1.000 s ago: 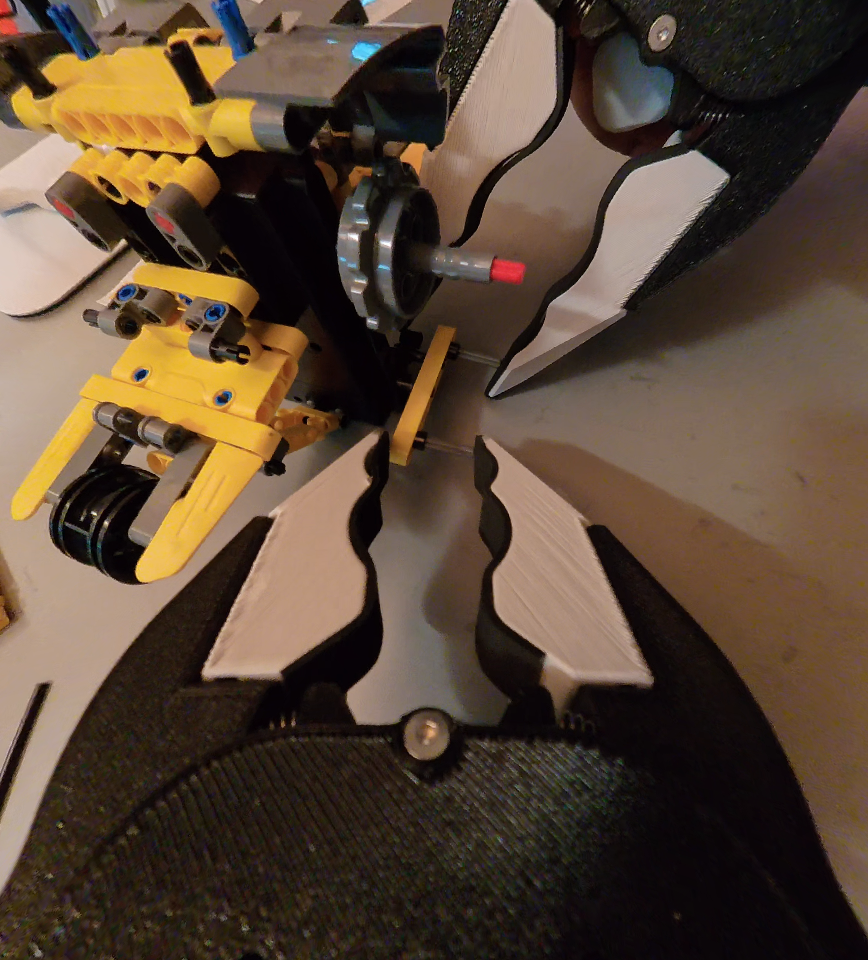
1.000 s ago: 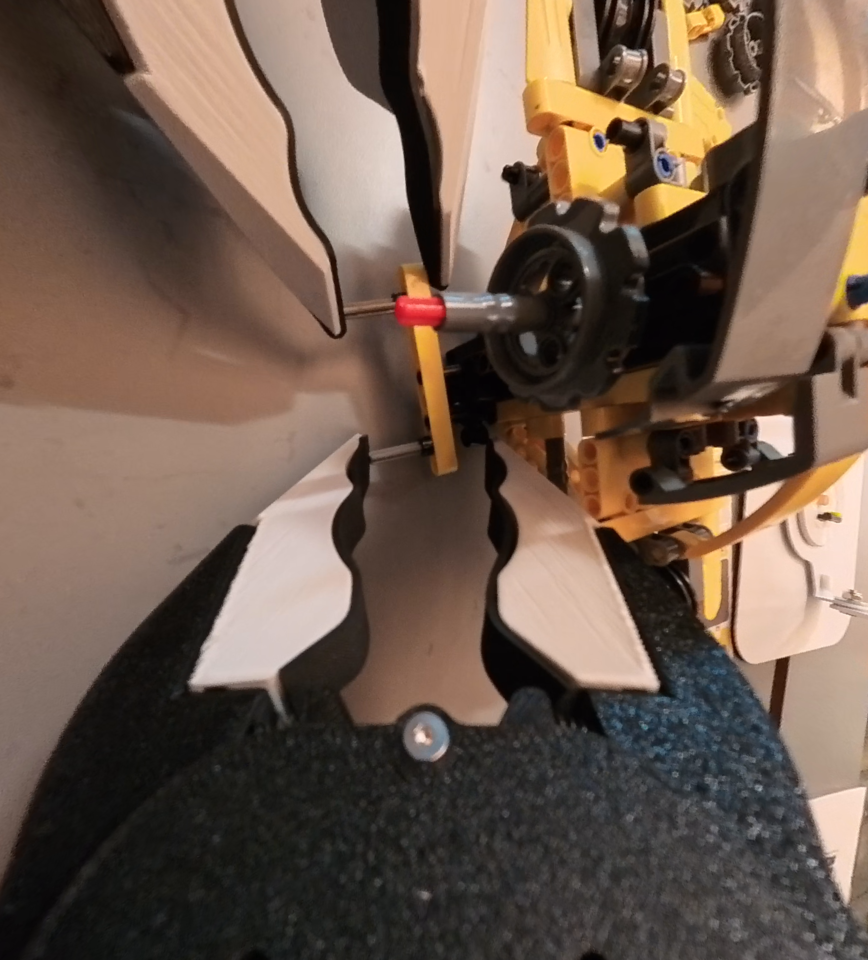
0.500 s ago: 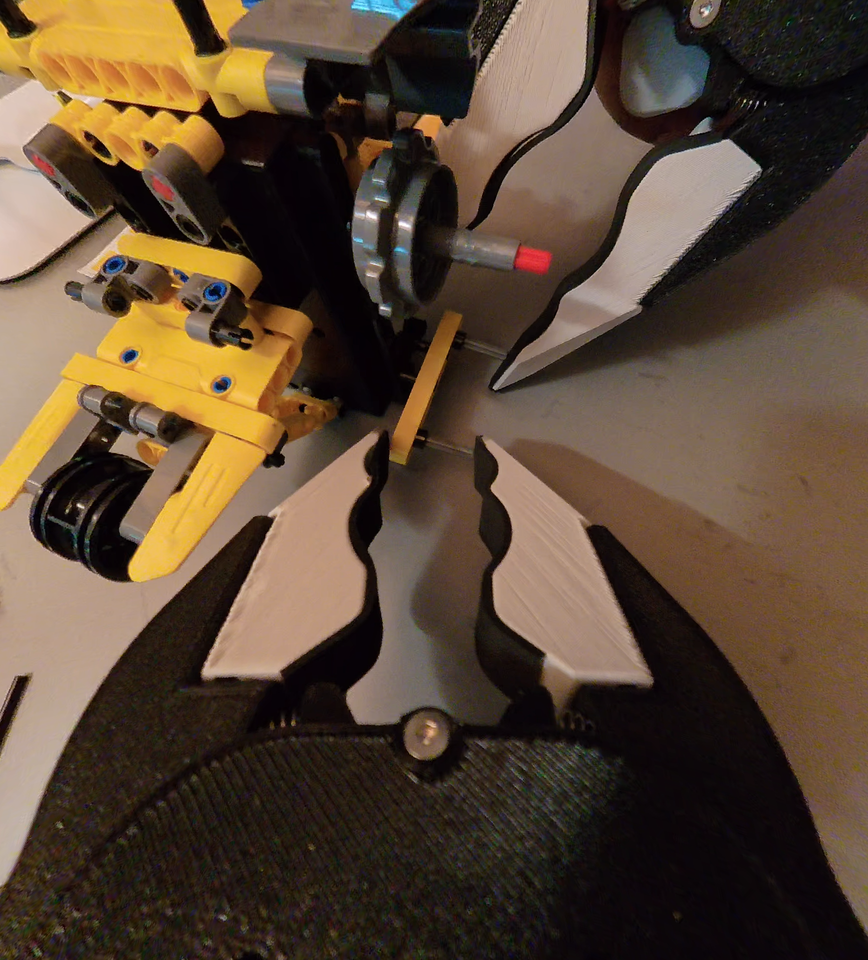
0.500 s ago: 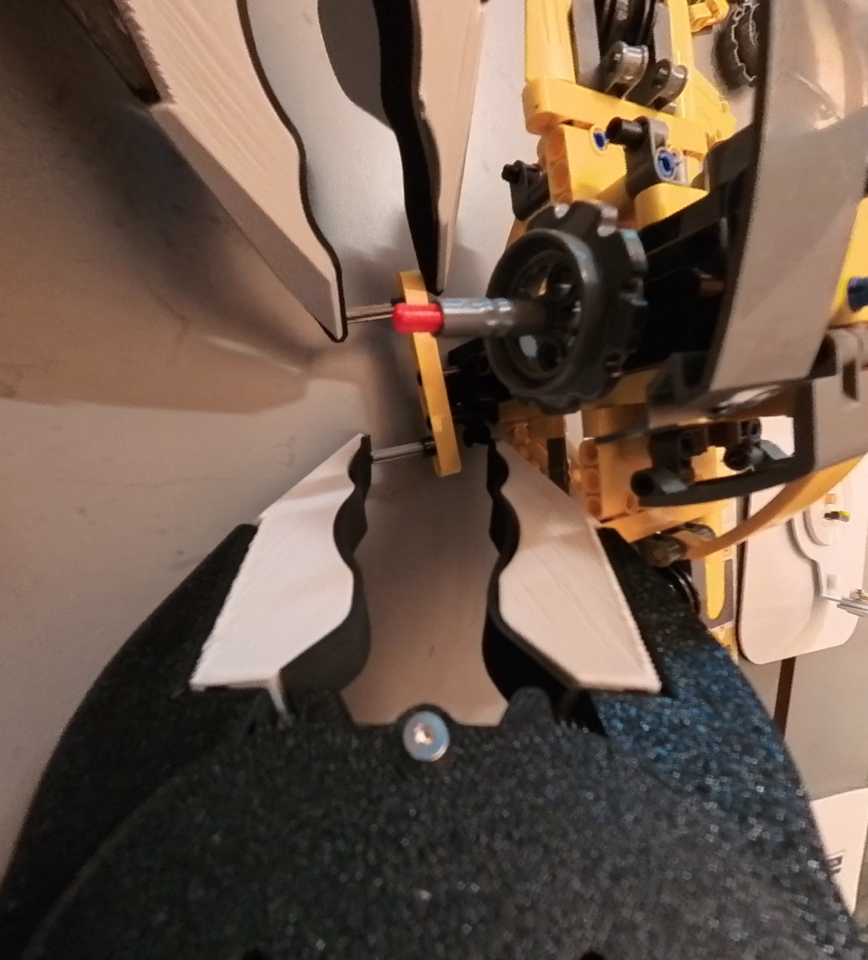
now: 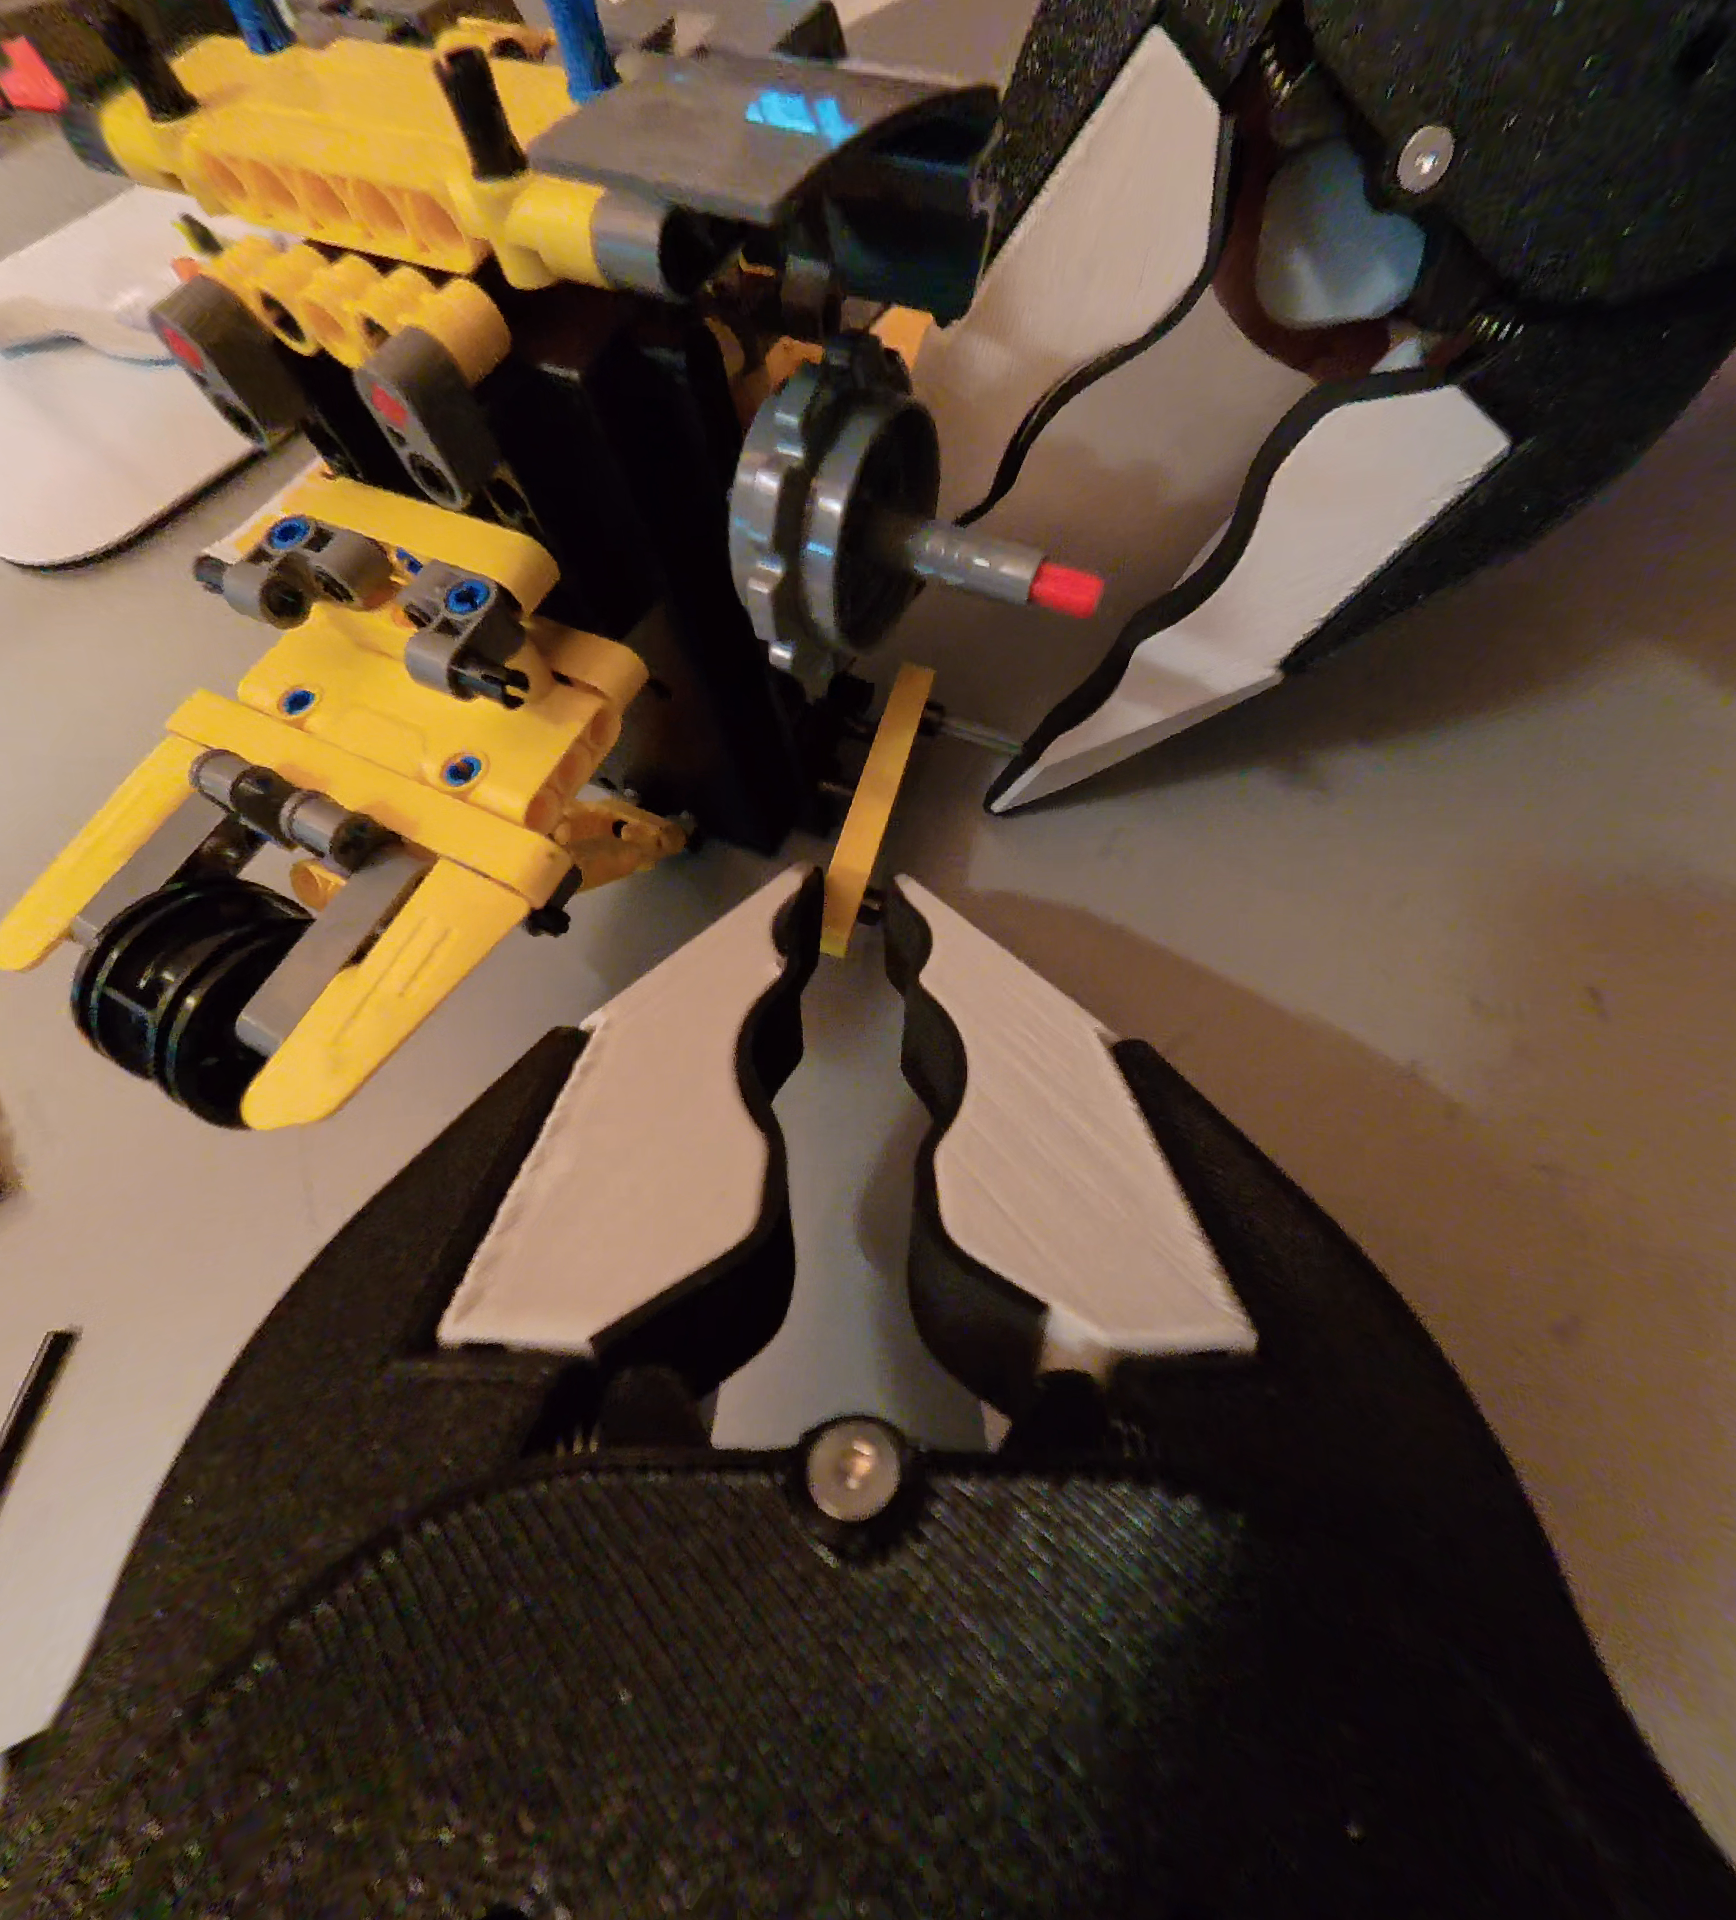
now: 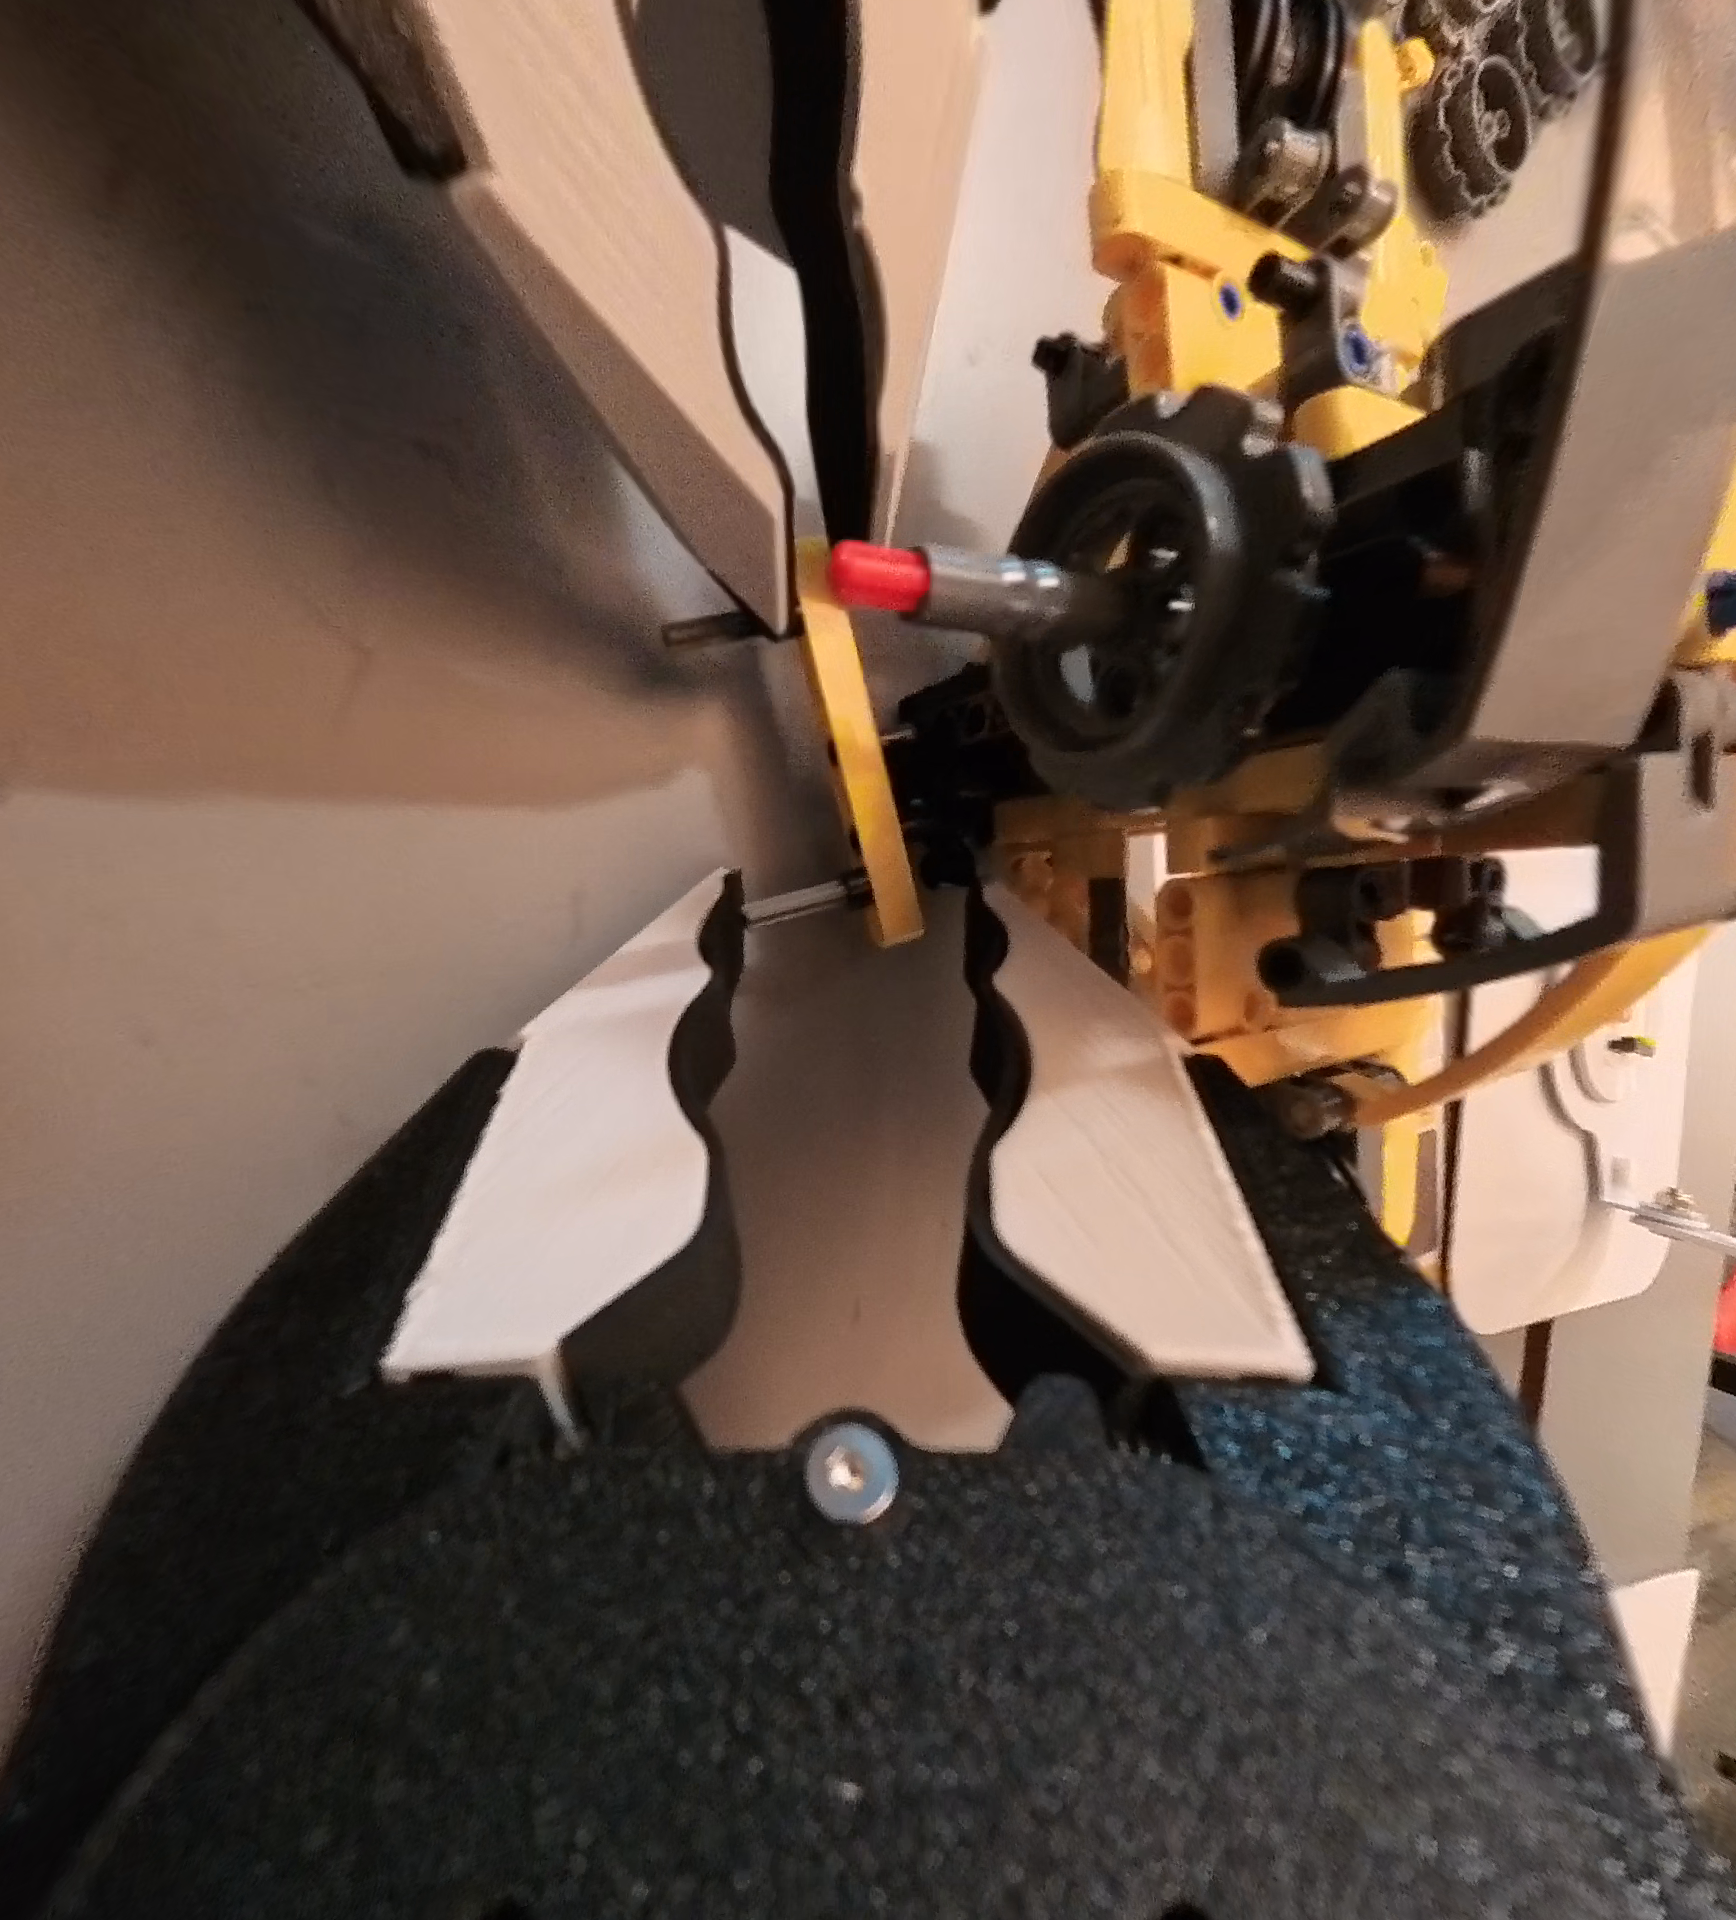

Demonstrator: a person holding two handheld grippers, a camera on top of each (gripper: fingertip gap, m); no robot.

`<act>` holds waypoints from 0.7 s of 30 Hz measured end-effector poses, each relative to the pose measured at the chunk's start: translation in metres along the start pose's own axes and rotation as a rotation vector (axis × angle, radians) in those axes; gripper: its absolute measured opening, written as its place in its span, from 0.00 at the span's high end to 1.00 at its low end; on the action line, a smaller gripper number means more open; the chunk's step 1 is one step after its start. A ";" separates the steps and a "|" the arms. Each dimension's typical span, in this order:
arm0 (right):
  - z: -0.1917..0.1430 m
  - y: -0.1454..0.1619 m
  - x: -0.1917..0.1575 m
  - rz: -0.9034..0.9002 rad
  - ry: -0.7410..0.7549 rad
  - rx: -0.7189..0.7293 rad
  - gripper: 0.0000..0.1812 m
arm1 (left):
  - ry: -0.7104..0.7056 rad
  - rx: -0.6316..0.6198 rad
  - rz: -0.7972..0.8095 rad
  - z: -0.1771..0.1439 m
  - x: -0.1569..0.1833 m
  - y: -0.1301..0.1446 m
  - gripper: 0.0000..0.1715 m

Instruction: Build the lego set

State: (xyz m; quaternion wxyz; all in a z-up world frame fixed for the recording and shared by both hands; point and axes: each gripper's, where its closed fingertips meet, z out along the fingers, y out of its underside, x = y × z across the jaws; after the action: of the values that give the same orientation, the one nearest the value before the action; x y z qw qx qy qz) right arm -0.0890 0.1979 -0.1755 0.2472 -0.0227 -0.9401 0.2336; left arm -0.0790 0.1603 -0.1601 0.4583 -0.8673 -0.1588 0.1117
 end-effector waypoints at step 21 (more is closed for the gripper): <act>0.002 -0.001 0.001 0.000 0.000 -0.006 0.77 | -0.080 -0.052 0.030 0.013 -0.012 0.002 0.71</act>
State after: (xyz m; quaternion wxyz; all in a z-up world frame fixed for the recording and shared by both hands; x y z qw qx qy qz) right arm -0.0904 0.1960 -0.1757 0.2473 -0.0234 -0.9408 0.2305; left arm -0.0937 0.1644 -0.1685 0.4273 -0.8760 -0.1667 0.1489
